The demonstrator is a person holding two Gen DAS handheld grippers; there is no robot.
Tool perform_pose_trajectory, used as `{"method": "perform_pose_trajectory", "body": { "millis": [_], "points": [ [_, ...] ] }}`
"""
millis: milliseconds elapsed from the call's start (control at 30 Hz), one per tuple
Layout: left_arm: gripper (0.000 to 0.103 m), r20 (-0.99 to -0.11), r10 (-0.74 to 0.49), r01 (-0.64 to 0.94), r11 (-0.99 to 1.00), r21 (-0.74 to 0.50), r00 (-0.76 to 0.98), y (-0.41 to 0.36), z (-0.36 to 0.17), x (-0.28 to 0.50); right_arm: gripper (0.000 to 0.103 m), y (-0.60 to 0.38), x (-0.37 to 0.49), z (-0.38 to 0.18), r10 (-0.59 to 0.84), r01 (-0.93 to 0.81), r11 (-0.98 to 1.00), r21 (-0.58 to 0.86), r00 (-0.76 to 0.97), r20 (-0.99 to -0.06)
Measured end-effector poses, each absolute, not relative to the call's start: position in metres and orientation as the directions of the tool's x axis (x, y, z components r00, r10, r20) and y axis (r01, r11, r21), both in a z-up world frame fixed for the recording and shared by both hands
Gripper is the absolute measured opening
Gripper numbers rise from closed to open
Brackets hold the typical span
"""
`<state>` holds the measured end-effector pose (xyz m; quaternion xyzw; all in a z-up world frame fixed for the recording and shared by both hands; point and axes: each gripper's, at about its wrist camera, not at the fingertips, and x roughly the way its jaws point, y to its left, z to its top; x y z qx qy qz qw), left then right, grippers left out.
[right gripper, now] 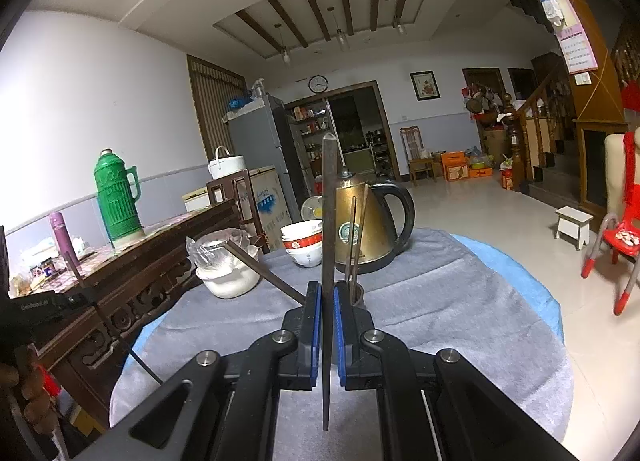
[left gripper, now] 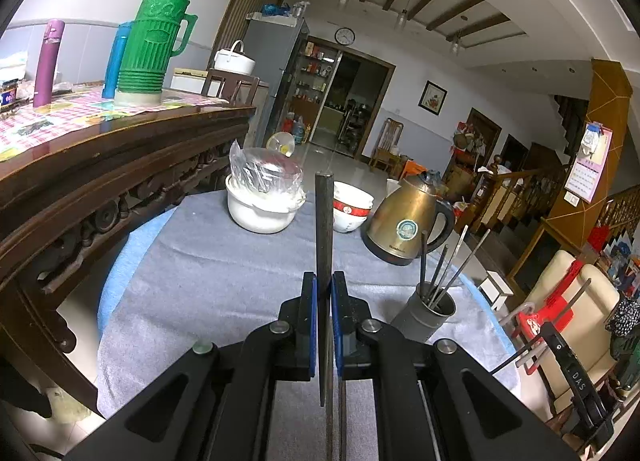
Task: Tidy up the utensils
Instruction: 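Lower both chopsticks into the grey cup and open both tools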
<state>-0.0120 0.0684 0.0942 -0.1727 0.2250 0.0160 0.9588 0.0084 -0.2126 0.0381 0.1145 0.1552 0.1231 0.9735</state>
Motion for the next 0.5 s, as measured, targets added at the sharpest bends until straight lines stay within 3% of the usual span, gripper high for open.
{"method": "perform_pose_trajectory", "body": {
  "millis": [500],
  "points": [
    [0.007, -0.404, -0.068, -0.088, 0.93, -0.356, 0.912, 0.0749, 0.1028, -0.0154, 0.007, -0.2049, 0.0089, 0.043, 0.292, -0.223, 0.94, 0.258, 0.917, -0.272]
  ]
}}
